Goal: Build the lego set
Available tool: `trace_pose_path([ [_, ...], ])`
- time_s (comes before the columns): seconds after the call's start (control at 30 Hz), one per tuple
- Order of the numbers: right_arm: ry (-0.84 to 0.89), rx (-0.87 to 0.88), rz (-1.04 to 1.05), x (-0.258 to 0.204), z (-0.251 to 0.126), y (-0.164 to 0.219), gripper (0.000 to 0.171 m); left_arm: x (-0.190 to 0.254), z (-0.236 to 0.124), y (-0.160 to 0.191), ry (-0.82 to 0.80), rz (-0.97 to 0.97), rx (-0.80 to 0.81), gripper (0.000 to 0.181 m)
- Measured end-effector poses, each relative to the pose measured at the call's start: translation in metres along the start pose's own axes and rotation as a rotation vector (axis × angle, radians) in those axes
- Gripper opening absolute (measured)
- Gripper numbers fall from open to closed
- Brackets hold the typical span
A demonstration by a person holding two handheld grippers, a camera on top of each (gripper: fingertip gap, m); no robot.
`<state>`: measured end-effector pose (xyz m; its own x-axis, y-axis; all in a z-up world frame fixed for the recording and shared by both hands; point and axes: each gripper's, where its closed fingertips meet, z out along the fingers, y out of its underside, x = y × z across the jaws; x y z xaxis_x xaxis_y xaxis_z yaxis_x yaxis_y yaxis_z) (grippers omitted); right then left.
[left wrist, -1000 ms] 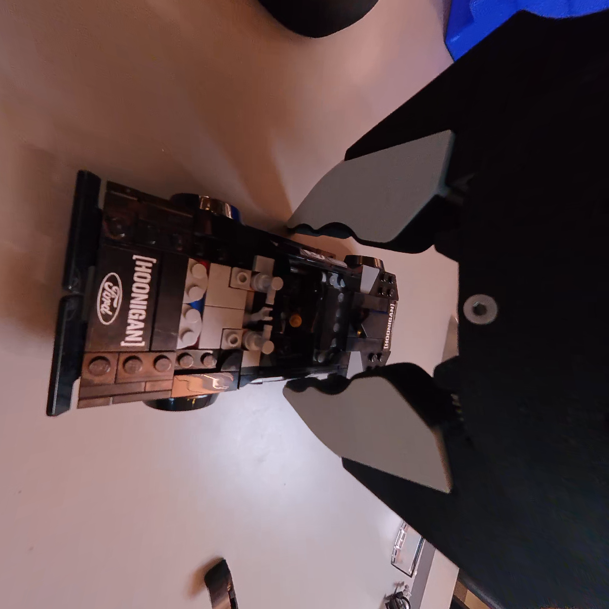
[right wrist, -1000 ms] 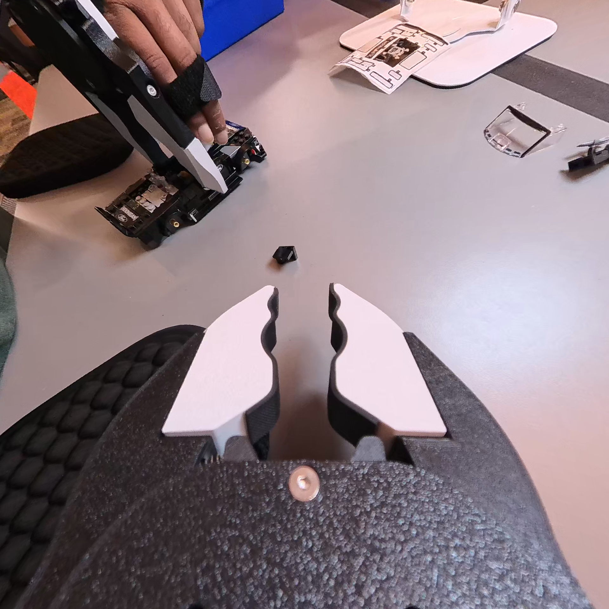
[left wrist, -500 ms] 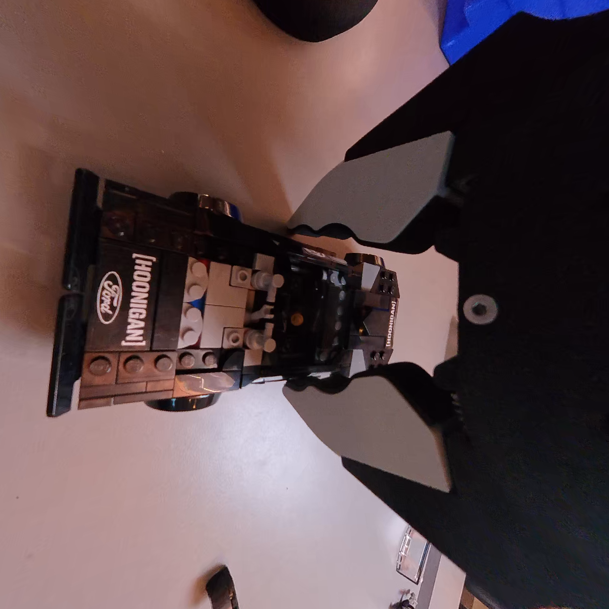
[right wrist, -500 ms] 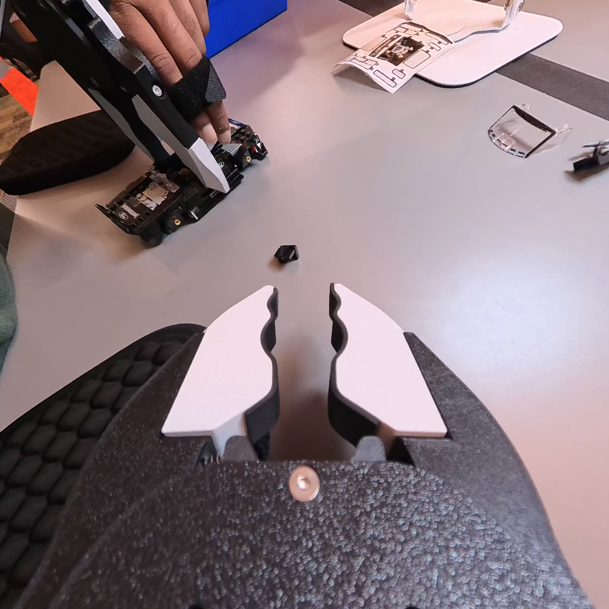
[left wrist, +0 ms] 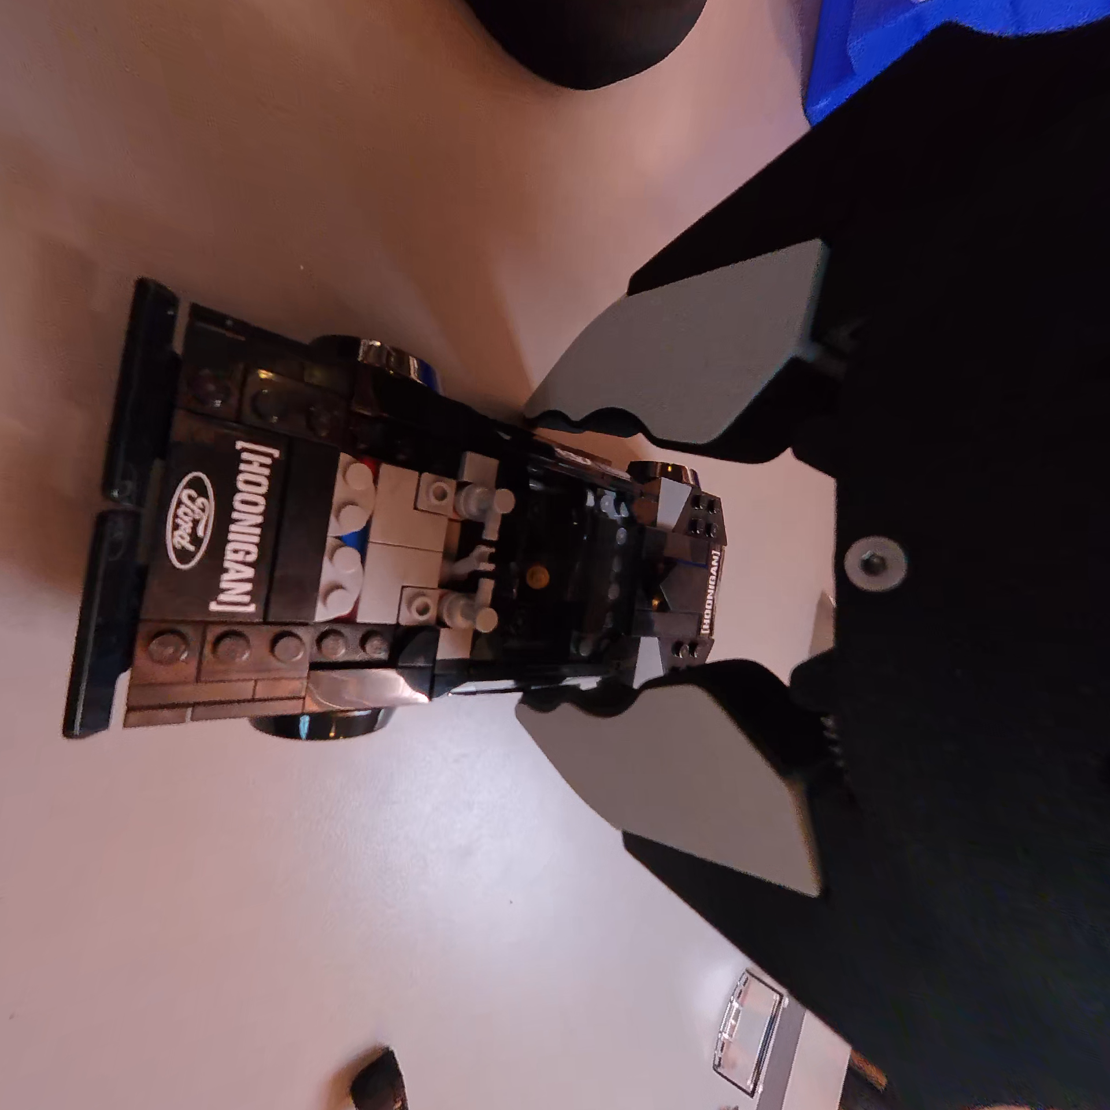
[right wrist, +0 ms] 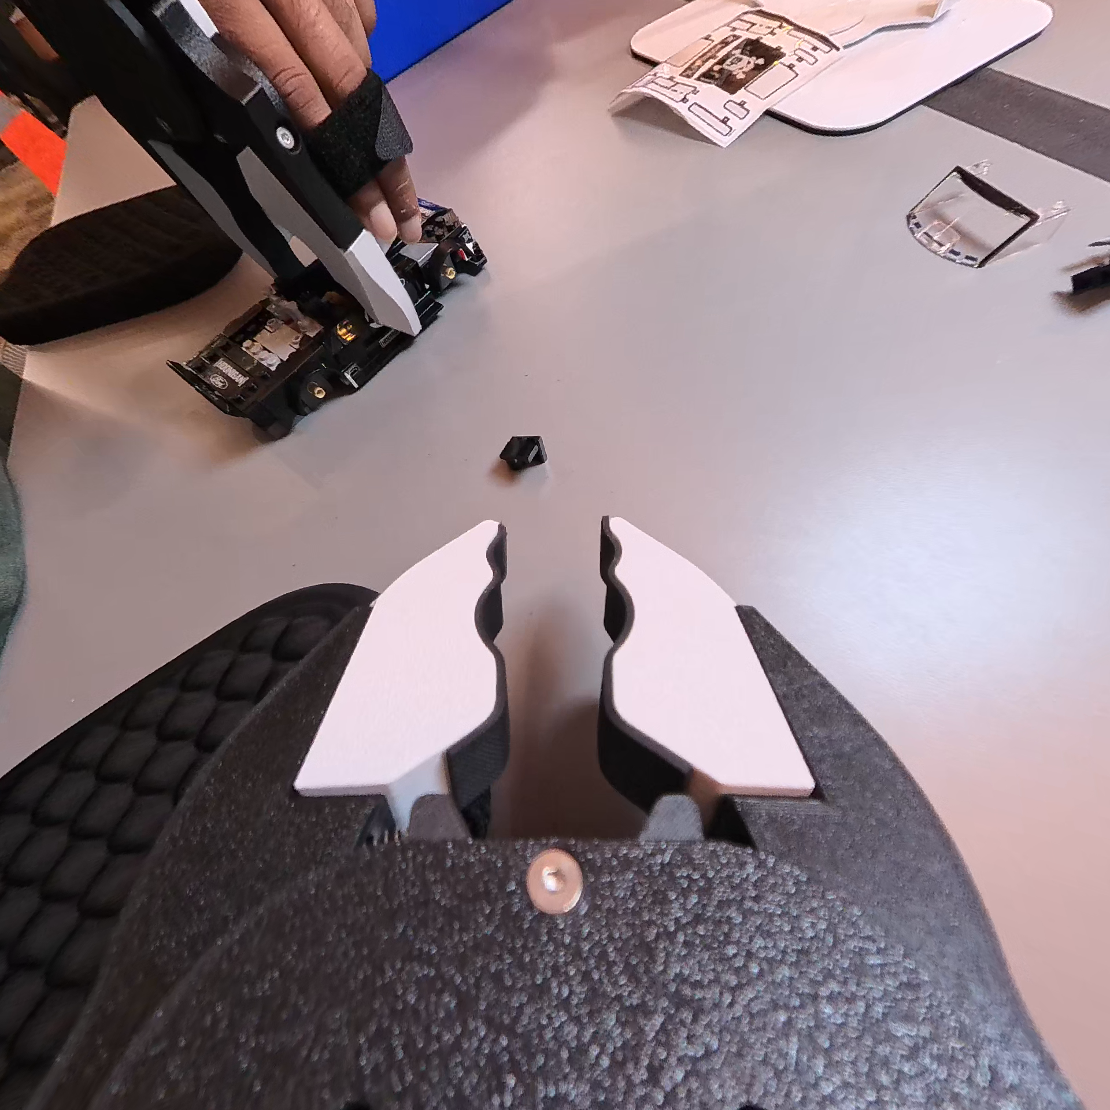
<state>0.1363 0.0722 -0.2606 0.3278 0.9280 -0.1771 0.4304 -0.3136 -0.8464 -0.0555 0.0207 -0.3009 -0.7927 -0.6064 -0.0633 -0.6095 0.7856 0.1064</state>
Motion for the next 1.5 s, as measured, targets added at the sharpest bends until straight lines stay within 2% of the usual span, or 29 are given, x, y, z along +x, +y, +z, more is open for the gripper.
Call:
trace_pose_path([
  [0.7,-0.008,-0.001,0.001,-0.001,0.001,0.001,0.03,-0.003,0.0,0.0,0.017,-0.098,0.03,0.079],
  [1.17,-0.008,-0.003,-0.005,-0.002,0.002,0.001,0.03,-0.011,-0.001,0.006,0.102,-0.615,0.082,0.078],
  [1.5,-0.01,-0.003,-0.028,-0.005,0.002,0.001,0.03,-0.005,-0.001,0.007,0.097,-0.656,0.089,0.082],
])
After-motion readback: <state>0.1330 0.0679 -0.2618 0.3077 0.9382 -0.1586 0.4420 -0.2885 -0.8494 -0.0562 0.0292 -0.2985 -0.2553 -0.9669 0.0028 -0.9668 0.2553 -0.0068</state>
